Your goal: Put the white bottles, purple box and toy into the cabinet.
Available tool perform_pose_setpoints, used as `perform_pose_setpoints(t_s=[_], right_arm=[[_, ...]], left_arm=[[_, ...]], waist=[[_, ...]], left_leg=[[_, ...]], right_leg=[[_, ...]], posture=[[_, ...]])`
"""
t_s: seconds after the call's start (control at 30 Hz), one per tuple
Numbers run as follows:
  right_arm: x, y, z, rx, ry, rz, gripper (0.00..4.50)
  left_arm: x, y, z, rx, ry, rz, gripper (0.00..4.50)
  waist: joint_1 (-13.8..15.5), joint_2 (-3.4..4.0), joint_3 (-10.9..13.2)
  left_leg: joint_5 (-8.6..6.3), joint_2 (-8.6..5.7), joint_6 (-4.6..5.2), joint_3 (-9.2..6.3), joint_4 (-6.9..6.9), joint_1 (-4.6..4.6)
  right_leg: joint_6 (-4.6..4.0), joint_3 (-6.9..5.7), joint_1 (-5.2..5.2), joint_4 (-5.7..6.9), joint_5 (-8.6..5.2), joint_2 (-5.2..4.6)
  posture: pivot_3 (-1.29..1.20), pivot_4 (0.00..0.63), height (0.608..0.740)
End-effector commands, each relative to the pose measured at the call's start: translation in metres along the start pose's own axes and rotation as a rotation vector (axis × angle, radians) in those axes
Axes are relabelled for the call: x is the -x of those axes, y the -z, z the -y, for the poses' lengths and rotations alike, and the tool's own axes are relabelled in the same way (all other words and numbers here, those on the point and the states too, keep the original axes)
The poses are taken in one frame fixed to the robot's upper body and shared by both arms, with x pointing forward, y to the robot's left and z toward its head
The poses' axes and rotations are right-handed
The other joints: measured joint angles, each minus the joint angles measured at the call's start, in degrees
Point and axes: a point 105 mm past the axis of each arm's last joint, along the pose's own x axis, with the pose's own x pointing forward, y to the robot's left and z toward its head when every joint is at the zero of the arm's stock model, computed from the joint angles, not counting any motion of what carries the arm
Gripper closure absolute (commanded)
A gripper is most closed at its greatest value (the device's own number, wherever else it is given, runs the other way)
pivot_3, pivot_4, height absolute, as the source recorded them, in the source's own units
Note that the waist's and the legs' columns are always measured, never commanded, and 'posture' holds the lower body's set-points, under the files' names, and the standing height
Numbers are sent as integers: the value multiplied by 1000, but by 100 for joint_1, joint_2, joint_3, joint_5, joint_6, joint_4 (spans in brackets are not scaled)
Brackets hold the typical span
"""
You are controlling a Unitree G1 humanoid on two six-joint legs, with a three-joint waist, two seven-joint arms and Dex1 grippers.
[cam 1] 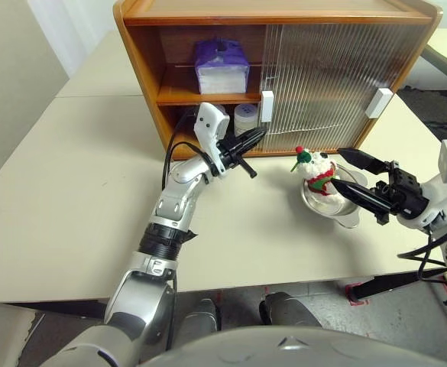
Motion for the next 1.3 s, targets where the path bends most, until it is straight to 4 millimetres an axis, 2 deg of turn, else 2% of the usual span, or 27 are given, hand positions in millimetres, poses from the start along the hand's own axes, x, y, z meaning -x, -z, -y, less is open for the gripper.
perform_pose_setpoints(t_s=[0.03, 0.3, 0.6, 0.77, 0.93, 1.3], right_arm=[[3, -3, -1, 23, 13, 10, 0], [7, -1, -4, 14, 18, -2, 0], [8, 1, -7, 14, 33, 0, 0], [6, -2, -6, 23, 43, 14, 0], [6, 2, -9, 12, 42, 13, 0], [4, 4, -8, 10, 33, 15, 0]], left_arm=[[-8, -1, 3, -14, 30, -4, 4464], [-35, -4, 9, -74, 91, -15, 4464], [-49, -5, 13, -111, 83, -23, 4464], [-51, -6, 10, -115, 43, -28, 4464], [-51, -5, -6, -119, -43, -59, 4464], [-37, -2, -28, -169, -144, -108, 4464]], waist=[[-8, 0, 0], [-51, 9, -10], [-167, 14, -14], [-273, 14, -13], [-337, 14, -13], [-405, 15, -14]], left_leg=[[1, -1, 2, 0, 1, 0], [11, -6, 19, 3, 8, 0], [13, -7, 23, 13, 10, -1], [17, -13, 29, 14, 14, -1], [19, -15, 33, 14, 15, 0], [20, -19, 33, 19, 15, 0]], right_leg=[[2, 0, 1, 0, 0, -1], [23, 2, 8, 0, -1, -9], [72, 1, 10, 0, -22, -5], [92, 9, 15, -1, -25, -7], [92, 9, 15, -1, -25, -7], [92, 9, 17, -1, -25, -6]], posture=[[-310, 24, 740], [-299, 24, 740], [-321, 28, 740], [-341, 31, 740], [-338, 32, 740], [-318, 21, 740]])
